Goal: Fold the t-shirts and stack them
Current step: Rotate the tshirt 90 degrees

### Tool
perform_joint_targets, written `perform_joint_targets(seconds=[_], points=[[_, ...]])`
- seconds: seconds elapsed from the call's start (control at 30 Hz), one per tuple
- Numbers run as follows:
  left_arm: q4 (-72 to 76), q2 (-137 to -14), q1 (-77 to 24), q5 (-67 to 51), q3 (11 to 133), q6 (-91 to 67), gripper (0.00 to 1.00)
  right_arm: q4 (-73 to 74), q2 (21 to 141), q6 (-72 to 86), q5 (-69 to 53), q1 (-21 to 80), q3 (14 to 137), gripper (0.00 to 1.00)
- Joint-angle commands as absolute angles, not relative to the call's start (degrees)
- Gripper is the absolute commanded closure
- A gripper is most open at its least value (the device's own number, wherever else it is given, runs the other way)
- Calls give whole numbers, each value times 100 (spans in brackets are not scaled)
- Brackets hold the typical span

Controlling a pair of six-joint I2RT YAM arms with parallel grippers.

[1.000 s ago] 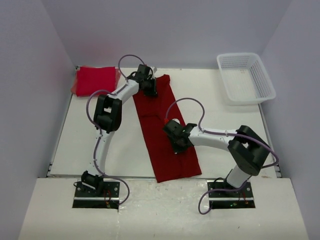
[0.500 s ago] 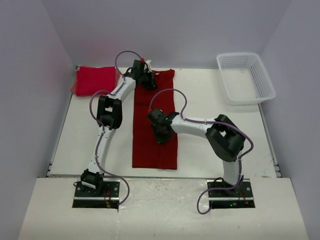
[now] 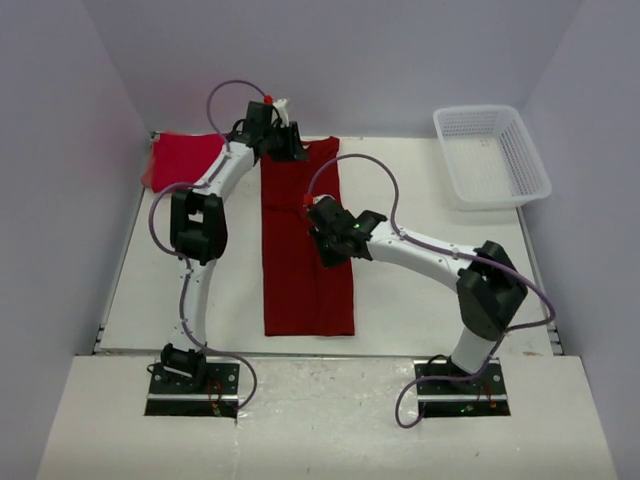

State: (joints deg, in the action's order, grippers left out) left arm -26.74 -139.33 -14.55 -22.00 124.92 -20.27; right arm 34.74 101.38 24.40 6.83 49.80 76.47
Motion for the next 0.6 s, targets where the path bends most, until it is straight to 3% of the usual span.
perform_joint_targets(seconds=[0.0,0.03,0.1,0.2,0.3,0.43,0.57], points=[[-2540,-13096,-1477,-2180,12699,-1898,53,3647,9240,2364,939,4966,7462,82],[-2714,-13078,-1477,-2188,12778,-1907,52,3708,9107,2469,1027,4922,7418,63],[-2873,-13017,-1485,-2180,12885,-1925,52,3849,8687,2636,1099,4686,7164,47],[-3084,-12448,-1555,-1682,12421,-1960,54,3561,8002,2943,441,4185,6471,43],[-3024,-11493,-1661,-1014,11026,-2371,62,2902,7507,3128,-505,3754,5522,43],[-1500,-9803,-1723,-1325,7675,-3223,61,2252,7050,3339,-1036,3674,4494,42],[-1055,-8501,-1705,-1923,5996,-3358,60,1437,6725,3673,-1914,3674,3693,40]])
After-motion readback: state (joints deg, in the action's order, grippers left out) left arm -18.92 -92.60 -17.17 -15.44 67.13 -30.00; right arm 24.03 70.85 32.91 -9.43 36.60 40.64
